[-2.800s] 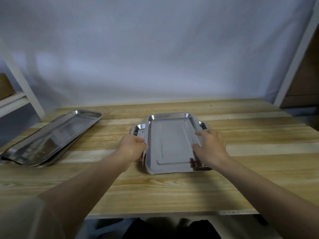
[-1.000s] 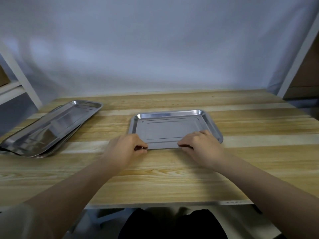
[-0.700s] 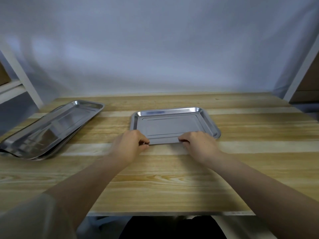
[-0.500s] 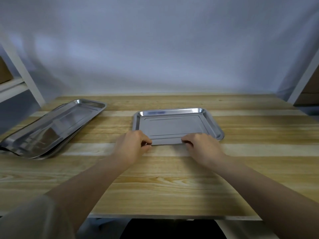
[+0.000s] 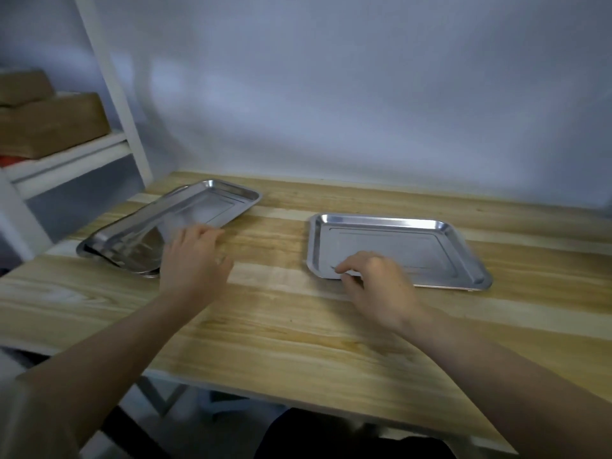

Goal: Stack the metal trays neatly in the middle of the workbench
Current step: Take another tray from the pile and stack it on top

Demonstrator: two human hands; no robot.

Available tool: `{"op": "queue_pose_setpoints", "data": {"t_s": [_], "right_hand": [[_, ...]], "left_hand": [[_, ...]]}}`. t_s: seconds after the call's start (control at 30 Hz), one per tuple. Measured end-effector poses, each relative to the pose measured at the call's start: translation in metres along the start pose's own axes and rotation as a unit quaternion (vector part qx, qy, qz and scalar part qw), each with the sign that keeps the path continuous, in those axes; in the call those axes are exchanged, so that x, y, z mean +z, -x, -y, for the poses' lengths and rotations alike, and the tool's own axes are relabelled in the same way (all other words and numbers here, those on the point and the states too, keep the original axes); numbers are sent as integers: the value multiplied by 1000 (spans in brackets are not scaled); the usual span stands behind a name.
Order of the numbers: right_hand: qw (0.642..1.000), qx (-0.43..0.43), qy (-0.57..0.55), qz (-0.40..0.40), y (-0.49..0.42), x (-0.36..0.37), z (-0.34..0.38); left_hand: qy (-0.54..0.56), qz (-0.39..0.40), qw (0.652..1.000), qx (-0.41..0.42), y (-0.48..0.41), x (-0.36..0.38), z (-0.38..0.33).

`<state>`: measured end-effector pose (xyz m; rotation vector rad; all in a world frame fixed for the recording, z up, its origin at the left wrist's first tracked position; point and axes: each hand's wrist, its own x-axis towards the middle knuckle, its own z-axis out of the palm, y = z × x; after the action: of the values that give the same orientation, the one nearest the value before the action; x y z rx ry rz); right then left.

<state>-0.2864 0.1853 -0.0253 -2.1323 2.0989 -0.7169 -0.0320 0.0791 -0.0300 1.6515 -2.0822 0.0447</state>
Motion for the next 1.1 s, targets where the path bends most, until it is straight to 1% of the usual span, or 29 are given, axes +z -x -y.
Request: {"op": "queue_pose_setpoints", "data": {"t_s": [0.07, 0.17, 0.23, 0.37, 0.47, 0.67, 0.77, 0.87, 1.0, 1.1], "right_hand": [[1000, -17, -9, 6, -5, 10, 16], [999, -46, -22, 14, -11, 21, 38], [998, -60, -25, 19, -15, 27, 50], [997, -72, -30, 25, -24, 37, 72], [996, -65, -41, 45, -30, 45, 85], [992, -29, -90, 79, -41, 58, 105], [985, 4, -143, 98, -45, 63, 113], [976, 34, -193, 99, -49, 67, 118], [955, 90, -258, 111, -54, 69, 123], [930, 128, -321, 123, -54, 68, 127]], "left_hand": [[-33, 23, 998, -41, -1, -4, 22], [-66, 40, 995, -66, 1, -7, 51], [-58, 39, 996, -61, 3, -10, 65], [-21, 14, 998, -53, 3, -15, 81], [-30, 16, 999, -31, 1, -18, 84], [-38, 8, 999, -1, -1, -19, 83], [-46, 5, 999, 10, 0, -17, 80], [-25, -7, 1000, 0, 0, -15, 79], [5, -36, 999, 13, 1, -15, 78], [25, -64, 996, 53, 7, -17, 71]]}}
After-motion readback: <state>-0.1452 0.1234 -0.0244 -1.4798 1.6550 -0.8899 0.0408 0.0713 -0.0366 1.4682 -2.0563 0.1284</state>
